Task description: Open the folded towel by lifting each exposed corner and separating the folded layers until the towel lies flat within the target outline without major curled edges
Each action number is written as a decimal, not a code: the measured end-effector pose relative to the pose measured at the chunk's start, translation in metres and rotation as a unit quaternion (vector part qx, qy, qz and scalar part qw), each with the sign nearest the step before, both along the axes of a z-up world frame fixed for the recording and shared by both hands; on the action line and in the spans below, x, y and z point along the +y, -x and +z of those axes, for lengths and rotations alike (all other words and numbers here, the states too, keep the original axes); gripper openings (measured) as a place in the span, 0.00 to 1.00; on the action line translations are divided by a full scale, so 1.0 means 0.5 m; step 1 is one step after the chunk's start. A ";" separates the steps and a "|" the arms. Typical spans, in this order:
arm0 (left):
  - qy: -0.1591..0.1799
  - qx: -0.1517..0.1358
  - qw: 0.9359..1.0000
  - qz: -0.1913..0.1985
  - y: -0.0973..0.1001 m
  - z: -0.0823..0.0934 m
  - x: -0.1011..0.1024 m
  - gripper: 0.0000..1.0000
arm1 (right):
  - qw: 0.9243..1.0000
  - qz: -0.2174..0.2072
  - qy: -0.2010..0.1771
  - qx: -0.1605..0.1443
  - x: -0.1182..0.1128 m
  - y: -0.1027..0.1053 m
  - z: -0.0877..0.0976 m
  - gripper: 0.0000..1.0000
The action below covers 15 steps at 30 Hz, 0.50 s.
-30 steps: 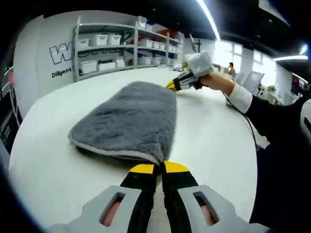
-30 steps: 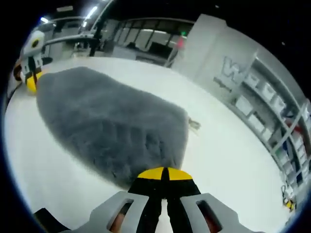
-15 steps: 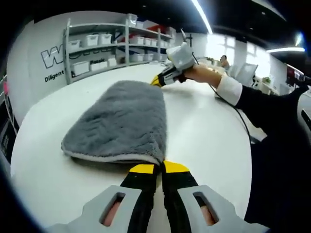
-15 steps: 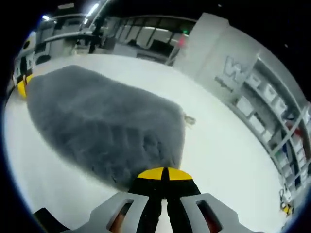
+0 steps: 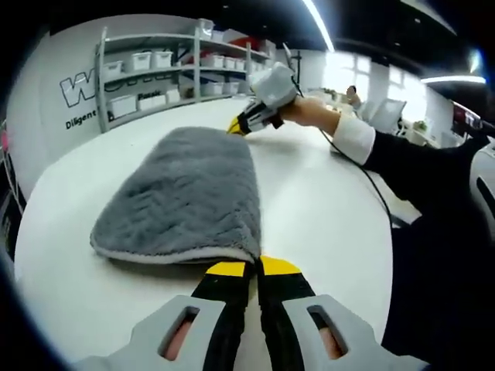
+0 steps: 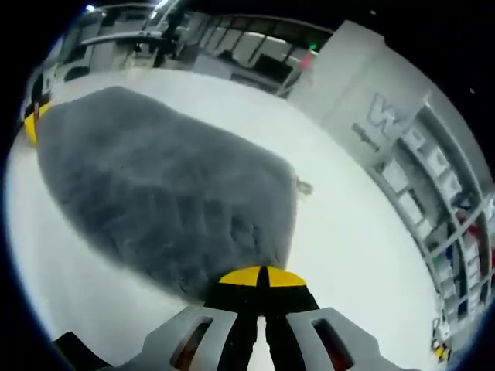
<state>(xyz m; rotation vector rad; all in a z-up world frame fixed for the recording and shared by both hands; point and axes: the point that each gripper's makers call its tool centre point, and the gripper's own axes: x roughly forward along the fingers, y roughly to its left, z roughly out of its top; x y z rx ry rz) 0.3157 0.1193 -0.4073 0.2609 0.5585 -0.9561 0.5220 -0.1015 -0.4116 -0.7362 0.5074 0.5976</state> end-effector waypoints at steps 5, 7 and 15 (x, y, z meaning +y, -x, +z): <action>0.002 0.005 1.000 -0.003 0.005 0.000 -0.010 0.04 | 1.000 -0.005 -0.022 0.001 0.002 -0.009 0.001 0.00; 0.001 0.004 1.000 -0.004 0.006 0.000 -0.012 0.04 | 0.999 -0.006 -0.040 0.006 0.002 -0.013 0.002 0.00; -0.001 0.006 1.000 -0.009 0.014 0.000 -0.025 0.04 | 0.999 -0.010 -0.053 0.000 0.005 -0.023 0.003 0.00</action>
